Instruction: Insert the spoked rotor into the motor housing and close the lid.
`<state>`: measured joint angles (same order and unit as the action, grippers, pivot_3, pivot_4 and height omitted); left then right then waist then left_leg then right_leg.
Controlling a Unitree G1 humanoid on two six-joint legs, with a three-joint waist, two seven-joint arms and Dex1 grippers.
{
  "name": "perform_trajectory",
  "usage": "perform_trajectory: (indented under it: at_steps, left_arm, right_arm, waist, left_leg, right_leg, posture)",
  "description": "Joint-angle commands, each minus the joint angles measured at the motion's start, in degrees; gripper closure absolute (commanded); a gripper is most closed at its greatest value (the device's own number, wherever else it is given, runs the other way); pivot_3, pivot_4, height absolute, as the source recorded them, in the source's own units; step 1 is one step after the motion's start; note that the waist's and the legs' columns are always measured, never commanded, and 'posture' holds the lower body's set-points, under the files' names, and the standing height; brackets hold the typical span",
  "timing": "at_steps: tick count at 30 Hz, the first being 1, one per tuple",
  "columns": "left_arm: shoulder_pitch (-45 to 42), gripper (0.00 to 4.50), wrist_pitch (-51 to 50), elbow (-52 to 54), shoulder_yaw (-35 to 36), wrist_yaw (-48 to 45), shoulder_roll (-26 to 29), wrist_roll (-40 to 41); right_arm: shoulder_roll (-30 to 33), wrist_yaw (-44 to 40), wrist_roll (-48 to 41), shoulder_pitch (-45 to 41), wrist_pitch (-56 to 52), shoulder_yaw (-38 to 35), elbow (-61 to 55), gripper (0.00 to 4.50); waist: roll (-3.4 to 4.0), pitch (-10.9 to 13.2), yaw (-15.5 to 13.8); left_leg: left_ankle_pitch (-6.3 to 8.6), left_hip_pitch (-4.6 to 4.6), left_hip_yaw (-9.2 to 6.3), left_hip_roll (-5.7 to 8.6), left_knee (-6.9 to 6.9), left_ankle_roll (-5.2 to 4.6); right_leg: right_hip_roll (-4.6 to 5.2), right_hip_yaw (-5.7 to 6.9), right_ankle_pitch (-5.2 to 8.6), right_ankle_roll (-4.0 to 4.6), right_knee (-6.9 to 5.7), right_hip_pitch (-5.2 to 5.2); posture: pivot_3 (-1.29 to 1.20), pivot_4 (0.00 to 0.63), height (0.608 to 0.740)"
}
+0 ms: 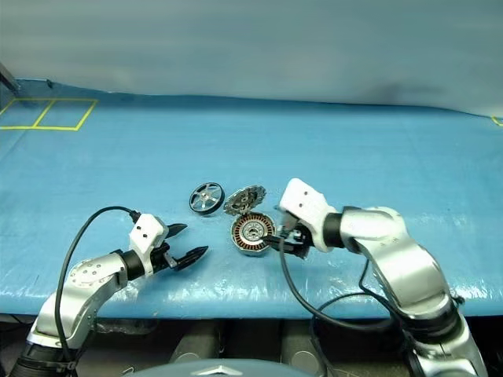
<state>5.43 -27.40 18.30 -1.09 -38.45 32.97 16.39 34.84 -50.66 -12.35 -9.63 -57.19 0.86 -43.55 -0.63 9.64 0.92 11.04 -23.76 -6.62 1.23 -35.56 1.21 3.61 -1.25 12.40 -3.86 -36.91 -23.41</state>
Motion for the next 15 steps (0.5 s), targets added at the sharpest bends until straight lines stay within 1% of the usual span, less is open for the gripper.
perform_trajectory:
  at_steps: [1, 3, 4, 6, 7, 11, 15]
  left_arm:
    - [-0.5, 0.00, -0.2, 1.7, 0.6, -0.5, 0.7, 0.4]
    - [-0.8, 0.00, -0.5, 1.7, 0.5, -0.7, 0.8, 0.4]
    - [-1.0, 0.00, -0.7, 1.7, 0.4, -0.7, 0.8, 0.3]
    - [-1.2, 0.00, -1.0, 1.9, 0.4, -0.8, 0.6, 0.7]
    - [-1.2, 0.00, -1.0, 1.9, 0.4, -0.9, 0.5, 0.7]
    - [-1.5, 0.00, -1.2, 2.1, 0.3, -1.0, 0.7, 0.6]
    - [-1.5, 0.00, -1.3, 2.4, 0.5, -1.0, 0.7, 0.8]
  right_arm:
    - [-2.3, 3.4, -1.1, 8.0, 9.7, -5.4, -1.4, 0.65]
    - [-5.2, 7.3, -0.2, 12.7, 12.5, -5.5, 1.3, 0.65]
    - [-6.6, 9.0, 0.3, 14.0, 14.1, -5.3, 2.8, 0.65]
    - [-11.6, 13.4, 0.8, 16.1, 20.0, -5.7, 8.3, 0.65]
    - [-13.1, 15.3, 1.9, 16.8, 22.7, -5.1, 10.5, 0.65]
    - [-17.0, 21.0, 5.8, 17.5, 31.2, -2.1, 18.4, 0.65]
    - [-21.0, 25.4, 6.7, 16.5, 36.5, -1.5, 25.4, 0.65]
  waist:
    - [0.02, 0.0, 0.2]
    - [0.03, 0.0, 0.4]
    - [0.03, 0.0, 0.5]
    - [0.01, 0.0, 0.6]
    - [0.01, 0.0, 0.6]
    - [0.05, 0.0, 0.6]
    - [0.06, 0.0, 0.6]
  left_leg:
    - [0.00, 0.01, 0.04, -0.01, -0.01, 0.00]
    - [-0.01, 0.08, 0.08, -0.12, -0.04, 0.00]
    - [-0.01, 0.11, 0.15, -0.19, -0.08, 0.01]
    - [-0.01, 0.13, 0.23, -0.30, -0.14, 0.02]
    - [-0.01, 0.15, 0.26, -0.33, -0.14, 0.02]
    - [0.00, 0.12, 0.33, -0.35, -0.15, 0.03]
    - [-0.01, 0.12, 0.34, -0.35, 0.00, 0.03]
  right_leg:
    - [0.00, -0.03, 0.00, 0.01, -0.02, -0.01]
    - [-0.05, -0.03, 0.01, 0.06, -0.04, 0.03]
    - [-0.07, -0.04, 0.00, 0.08, -0.07, 0.02]
    - [-0.09, -0.02, -0.01, 0.10, -0.07, 0.01]
    - [-0.10, -0.02, -0.01, 0.11, -0.06, 0.02]
    - [-0.07, -0.04, -0.02, 0.12, -0.05, -0.01]
    - [-0.08, -0.04, -0.04, 0.15, -0.04, -0.08]
  posture:
    - [0.00, 0.150, 0.740]
    - [0.00, 0.150, 0.740]
    - [0.00, 0.150, 0.740]
    - [0.00, 0.150, 0.740]
    - [0.00, 0.150, 0.740]
    - [0.00, 0.150, 0.740]
    - [0.00, 0.150, 0.740]
